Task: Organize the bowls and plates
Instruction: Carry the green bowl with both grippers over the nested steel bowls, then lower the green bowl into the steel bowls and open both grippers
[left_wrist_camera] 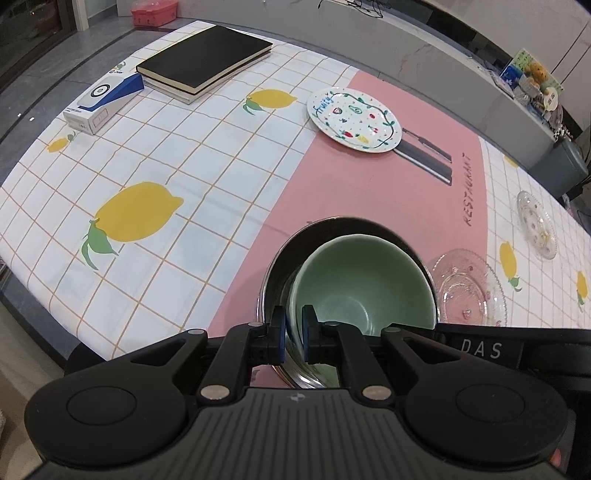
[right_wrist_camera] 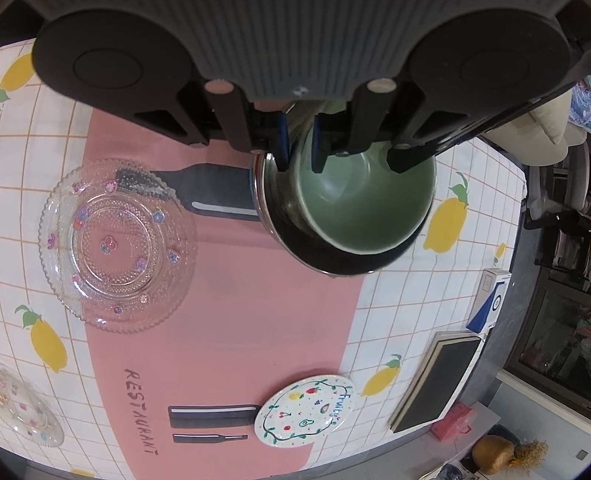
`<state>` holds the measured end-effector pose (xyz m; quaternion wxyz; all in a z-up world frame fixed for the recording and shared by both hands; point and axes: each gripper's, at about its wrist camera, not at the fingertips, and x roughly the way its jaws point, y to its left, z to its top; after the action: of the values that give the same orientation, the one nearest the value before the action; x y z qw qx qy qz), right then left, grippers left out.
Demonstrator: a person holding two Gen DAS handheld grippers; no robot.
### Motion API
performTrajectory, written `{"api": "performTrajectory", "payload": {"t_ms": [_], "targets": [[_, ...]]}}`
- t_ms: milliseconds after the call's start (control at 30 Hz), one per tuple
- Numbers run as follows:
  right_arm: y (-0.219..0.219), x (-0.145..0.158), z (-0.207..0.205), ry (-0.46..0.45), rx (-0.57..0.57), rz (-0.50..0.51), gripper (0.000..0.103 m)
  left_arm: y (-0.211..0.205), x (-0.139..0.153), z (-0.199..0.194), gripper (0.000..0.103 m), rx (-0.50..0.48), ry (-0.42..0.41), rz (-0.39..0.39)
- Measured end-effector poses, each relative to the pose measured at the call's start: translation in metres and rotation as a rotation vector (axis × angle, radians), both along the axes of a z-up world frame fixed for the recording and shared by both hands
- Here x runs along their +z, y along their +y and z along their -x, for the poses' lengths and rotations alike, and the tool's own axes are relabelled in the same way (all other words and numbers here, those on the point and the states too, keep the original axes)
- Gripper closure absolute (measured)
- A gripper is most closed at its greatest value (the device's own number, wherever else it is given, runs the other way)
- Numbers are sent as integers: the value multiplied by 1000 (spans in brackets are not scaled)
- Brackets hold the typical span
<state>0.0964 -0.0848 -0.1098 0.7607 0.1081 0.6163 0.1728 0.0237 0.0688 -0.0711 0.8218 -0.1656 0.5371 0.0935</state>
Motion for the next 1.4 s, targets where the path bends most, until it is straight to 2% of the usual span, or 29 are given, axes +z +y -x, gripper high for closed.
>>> {"api": "performTrajectory", "payload": {"t_ms": [167, 300, 533, 667, 733, 900, 1100, 1400], "targets": [[3, 0, -1, -10, 5, 16, 91, -1, -1, -1, 93, -2, 0, -10], [8, 3, 0, -26, 23, 30, 83, -1, -1, -3, 91, -2, 5, -2], [9, 9, 1, -38, 28, 26, 74, 3, -1, -3, 90, 8, 3, 22], [8, 17, 3, -68, 34, 35, 71, 3, 1, -2, 90, 10, -6, 22], [6, 24, 4, -96, 34, 32, 68, 3, 5, -1, 85, 11, -20, 9], [2, 42, 7, -165, 35, 33, 60, 2, 15, -2, 82, 10, -50, -5], [-10, 57, 12, -238, 22, 12, 58, -3, 33, 3, 71, -9, -158, -13], [-61, 71, 18, -364, -79, -54, 53, -35, 52, 5, 63, -145, -315, 32]]}}
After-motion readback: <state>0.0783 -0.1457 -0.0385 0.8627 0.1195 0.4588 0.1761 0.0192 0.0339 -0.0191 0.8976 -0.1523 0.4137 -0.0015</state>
